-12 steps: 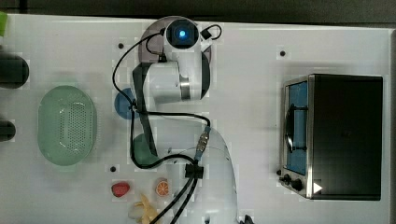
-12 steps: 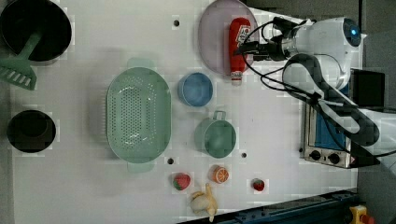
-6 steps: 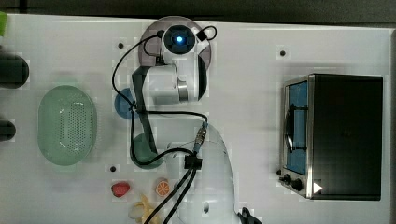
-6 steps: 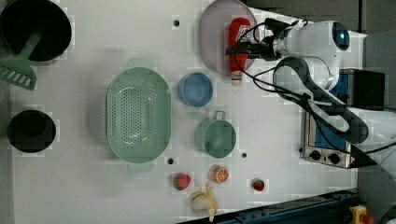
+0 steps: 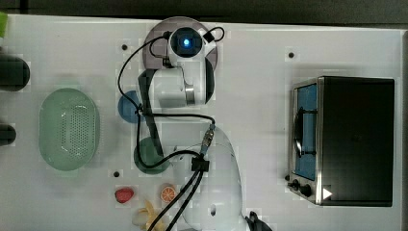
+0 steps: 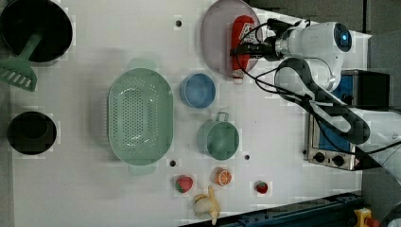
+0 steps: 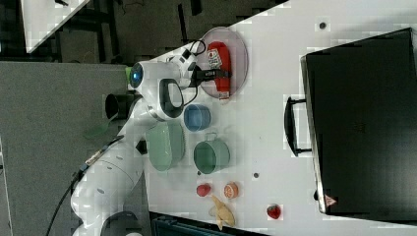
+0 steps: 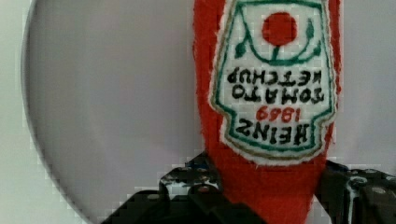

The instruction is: Pick ketchup from plate and place it on table.

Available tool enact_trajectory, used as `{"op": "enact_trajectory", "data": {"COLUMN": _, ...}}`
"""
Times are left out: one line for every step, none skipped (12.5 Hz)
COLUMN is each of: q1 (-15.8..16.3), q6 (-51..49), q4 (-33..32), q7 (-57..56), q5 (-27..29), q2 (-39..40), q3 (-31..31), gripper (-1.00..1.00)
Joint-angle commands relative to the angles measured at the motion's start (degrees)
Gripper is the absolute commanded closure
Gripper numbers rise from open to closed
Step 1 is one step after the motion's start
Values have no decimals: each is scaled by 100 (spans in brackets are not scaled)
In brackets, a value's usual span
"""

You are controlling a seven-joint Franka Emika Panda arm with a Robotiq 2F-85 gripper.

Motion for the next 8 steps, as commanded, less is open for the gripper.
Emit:
{"op": "enact_trajectory", "data": {"q1": -7, "q6": 2, "q4": 226, "q7": -17, "q5": -3, "q2": -158, "q3": 26, "gripper": -16}}
{"op": "enact_trajectory", "data": {"q1": -14, "q6": -81, "q4": 275, "q7": 71, "q5": 8, "q2": -269, "q3": 26, "gripper": -16}}
{"op": "enact_trajectory", "data": {"q1": -26, "q6": -239, "q4": 310, "q7": 181, "q5": 13, "q2": -422, "q3": 25, "gripper": -16}}
{"op": "enact_trajectory", "data": {"q1": -51, "q6": -479, "q4": 333, "q7": 324, "q5": 19, "q2": -615, "q3": 26, "gripper": -16}}
{"op": "enact_trajectory", "data": {"q1": -86, "q6": -737, "q4": 334, "q7": 434, "q5": 20, "q2": -845, "q3": 25, "gripper": -16}}
{"op": "enact_trajectory", "data": {"q1": -129, "q6": -979, "q4": 333, "q7": 475, "q5": 26, "q2": -1104, "q3": 25, "gripper": -16}}
{"op": "enact_trajectory", "data": {"q1": -182, "q6": -1187, "q4": 332, "q7": 476, "q5": 44, "q2": -1356, "q3": 24, "gripper": -16}}
{"op": "enact_trajectory", "data": {"q1": -241, "q6": -1385, "q4": 330, "q7": 478, "q5": 111, "q2": -1600, "q3": 23, "gripper": -16}}
